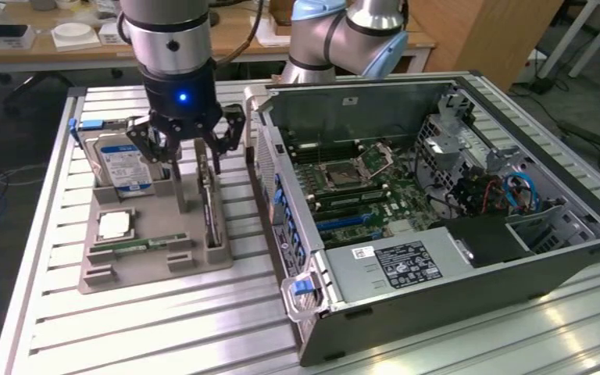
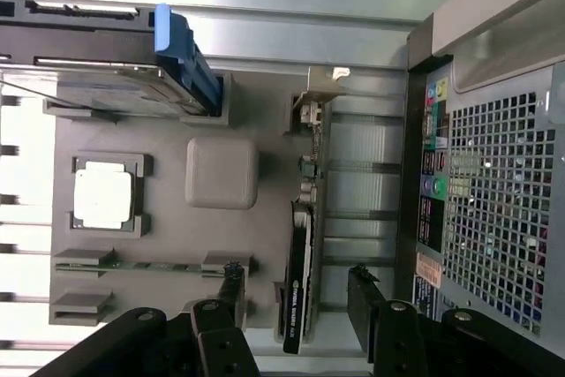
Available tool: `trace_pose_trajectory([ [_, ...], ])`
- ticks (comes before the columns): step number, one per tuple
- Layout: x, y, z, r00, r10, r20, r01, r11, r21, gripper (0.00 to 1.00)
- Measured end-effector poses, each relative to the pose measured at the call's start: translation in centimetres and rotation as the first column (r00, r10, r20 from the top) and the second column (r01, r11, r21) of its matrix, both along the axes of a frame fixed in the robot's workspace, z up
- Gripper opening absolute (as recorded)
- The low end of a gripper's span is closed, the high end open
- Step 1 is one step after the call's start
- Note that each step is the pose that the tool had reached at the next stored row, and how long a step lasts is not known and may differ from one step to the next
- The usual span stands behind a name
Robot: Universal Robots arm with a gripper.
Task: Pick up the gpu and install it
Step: 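Pick up the gpu and move the gpu toward the slot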
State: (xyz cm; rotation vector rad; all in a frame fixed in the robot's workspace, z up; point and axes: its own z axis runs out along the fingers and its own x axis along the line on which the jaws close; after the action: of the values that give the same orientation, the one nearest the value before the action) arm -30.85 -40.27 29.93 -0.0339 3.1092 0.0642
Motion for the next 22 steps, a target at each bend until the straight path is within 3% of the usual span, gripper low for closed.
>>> trace_pose_trajectory([
  [5, 0.0, -0.48, -0.79, 1.0, 0.0, 0.0057, 0.0, 1.0, 0.0, 0.59],
  [11, 0.0, -0.72, -1.44, 1.0, 0.0, 0.0091, 0.0, 1.0, 0.0001, 0.59],
  [16, 0.0, -0.75, -2.16, 0.9999, -0.005, 0.0106, 0.005, 1.0, 0.0001, 0.59],
  [22, 0.0, -0.75, -3.0, 0.9985, -0.054, 0.0106, 0.054, 0.9985, 0.0001, 0.59],
])
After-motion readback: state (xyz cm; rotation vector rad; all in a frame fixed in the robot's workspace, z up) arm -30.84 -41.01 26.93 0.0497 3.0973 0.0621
